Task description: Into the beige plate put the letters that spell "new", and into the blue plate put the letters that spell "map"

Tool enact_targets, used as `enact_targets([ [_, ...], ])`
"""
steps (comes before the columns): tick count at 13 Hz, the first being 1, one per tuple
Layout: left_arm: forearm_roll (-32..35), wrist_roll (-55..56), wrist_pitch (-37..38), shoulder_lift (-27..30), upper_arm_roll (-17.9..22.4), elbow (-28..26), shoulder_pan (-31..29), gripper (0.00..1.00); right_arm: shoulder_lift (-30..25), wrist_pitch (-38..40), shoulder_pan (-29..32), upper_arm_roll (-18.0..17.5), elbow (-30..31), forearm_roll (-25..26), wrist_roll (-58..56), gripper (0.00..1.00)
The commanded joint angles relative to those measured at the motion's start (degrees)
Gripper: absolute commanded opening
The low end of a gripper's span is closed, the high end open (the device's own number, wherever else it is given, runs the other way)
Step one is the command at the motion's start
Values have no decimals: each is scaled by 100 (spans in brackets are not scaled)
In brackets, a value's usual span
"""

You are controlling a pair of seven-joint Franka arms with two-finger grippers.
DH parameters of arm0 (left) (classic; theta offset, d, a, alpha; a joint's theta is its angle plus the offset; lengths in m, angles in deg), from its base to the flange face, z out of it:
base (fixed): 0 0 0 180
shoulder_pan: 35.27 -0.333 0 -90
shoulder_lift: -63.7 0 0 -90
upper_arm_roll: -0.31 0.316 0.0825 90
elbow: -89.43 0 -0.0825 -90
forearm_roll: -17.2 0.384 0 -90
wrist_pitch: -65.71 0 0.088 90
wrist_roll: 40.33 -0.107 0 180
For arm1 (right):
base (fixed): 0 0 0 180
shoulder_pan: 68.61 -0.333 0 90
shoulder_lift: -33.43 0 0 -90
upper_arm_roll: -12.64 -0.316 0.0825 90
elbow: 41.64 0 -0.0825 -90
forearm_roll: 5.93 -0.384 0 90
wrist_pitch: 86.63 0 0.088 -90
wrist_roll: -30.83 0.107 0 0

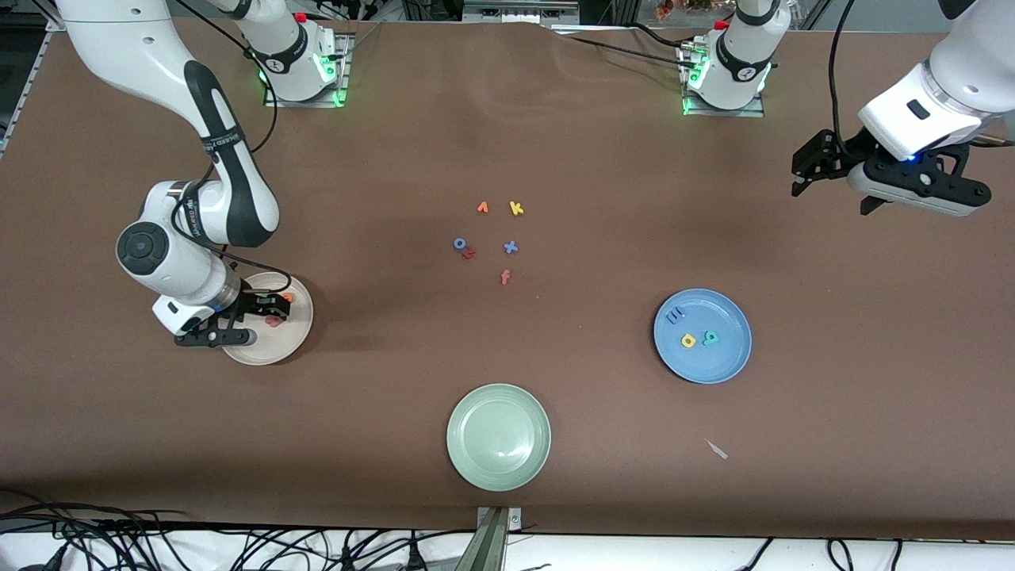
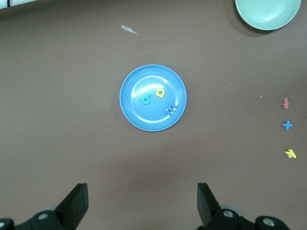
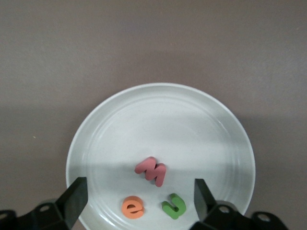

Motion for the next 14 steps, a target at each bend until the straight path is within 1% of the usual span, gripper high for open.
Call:
enact_targets([
  [1,90,22,553,-55,125,312,-84,100,-507,1095,21,-57,-410,-113,319,100],
  [2,81,48,686,-238,125,427,-120,100,-727,1535,21,-74,-586,-104,364,100],
  [5,134,83,792,-354,98,744,-102,100,-1421,2651,21,-83,-999,-34,364,100],
  [7,125,205,819,-485,81,867,-50,100,-1782,3337,30,-74,-1342,36,294,100],
  [9,64,233,863,-548,107,956,-111,100,-2081,4066,30,-83,-1719,351,215,100],
  [11,212,267,863,-548,63,956,-85,100,-2406,4377,134,-83,-1739,450,93,100],
  [12,239,233,863,-521,98,956,-120,100,-2460,4500,248,-92,-1748,450,-126,100],
  [14,222,232,872,-547,90,1017,-111,100,-2487,4650,267,-92,-1757,458,-172,100],
])
